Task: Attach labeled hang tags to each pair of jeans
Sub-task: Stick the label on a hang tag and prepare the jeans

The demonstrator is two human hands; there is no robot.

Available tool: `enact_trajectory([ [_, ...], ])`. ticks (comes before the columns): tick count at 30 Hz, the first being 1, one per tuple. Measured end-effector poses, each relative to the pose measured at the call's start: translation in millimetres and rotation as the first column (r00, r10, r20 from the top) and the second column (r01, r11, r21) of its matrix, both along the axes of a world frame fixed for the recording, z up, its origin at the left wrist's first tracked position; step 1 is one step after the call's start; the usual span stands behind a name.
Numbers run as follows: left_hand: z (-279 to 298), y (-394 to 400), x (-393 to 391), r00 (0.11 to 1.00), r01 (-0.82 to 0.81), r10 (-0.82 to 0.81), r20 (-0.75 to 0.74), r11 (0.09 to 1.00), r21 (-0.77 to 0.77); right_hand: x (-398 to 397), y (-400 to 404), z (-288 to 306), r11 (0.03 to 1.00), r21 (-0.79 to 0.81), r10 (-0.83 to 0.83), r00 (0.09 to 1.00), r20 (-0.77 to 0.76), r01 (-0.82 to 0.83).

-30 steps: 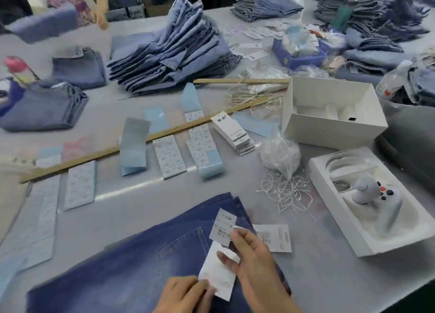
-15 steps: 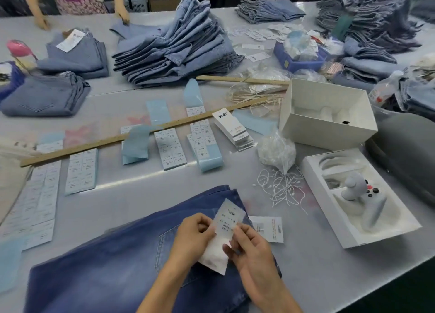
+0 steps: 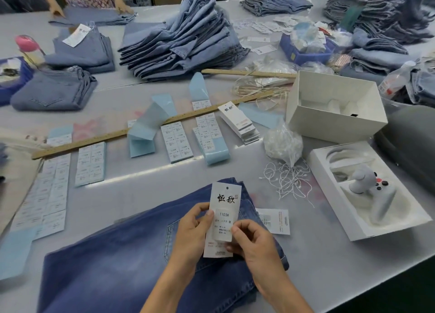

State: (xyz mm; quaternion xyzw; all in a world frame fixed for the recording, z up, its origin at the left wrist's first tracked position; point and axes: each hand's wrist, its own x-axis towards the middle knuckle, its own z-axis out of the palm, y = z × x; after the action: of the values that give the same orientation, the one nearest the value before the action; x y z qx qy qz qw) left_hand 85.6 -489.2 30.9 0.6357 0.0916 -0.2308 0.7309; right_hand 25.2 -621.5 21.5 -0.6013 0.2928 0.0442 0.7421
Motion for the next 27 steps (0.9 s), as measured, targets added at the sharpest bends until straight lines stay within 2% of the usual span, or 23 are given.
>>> enact_trajectory([
  [3, 3, -1, -6, 0.995, -0.007, 0.006, 0.096, 1.0, 0.012, -1, 2, 2, 0.997, -0.078, 0.02, 1.0, 0.002, -0.02],
  [6, 1, 0, -13, 0.977, -0.035, 0.022, 0.211, 0.998, 0.06, -2, 6, 4, 0.971, -0.235, 0.042, 0.999, 0.003, -0.04],
  [8, 1, 2, -16, 0.97, 0.01, -0.028, 0.243, 0.997, 0.074, -2, 9, 4, 0.944, -0.328, 0.043, 0.999, -0.001, -0.041],
  [11, 0, 6, -18, 0.965, 0.082, -0.095, 0.243, 0.995, 0.063, -4, 9, 5, 0.938, -0.345, 0.049, 0.999, 0.008, -0.044],
  [13, -1, 6, -19, 0.954, 0.061, -0.095, 0.283, 0.99, 0.126, -5, 9, 5, 0.933, -0.357, 0.056, 0.998, 0.016, -0.047],
  [16, -1, 5, -19, 0.938, -0.063, 0.002, 0.346, 0.984, 0.164, -6, 11, 4, 0.91, -0.41, 0.084, 0.995, 0.046, -0.058],
  [21, 5, 5, -17, 0.959, -0.2, 0.192, 0.208, 0.98, 0.02, -9, 15, 4, 0.911, -0.409, -0.021, 0.997, 0.077, 0.051],
  [24, 6, 6, -18, 0.959, -0.208, 0.202, 0.198, 0.978, 0.011, -8, 8, 6, 0.927, -0.35, 0.164, 0.985, 0.052, -0.136],
  [27, 4, 6, -21, 0.958, -0.222, 0.21, 0.194, 0.974, 0.045, -10, 7, 10, 0.896, -0.322, 0.337, 0.94, 0.044, -0.306],
])
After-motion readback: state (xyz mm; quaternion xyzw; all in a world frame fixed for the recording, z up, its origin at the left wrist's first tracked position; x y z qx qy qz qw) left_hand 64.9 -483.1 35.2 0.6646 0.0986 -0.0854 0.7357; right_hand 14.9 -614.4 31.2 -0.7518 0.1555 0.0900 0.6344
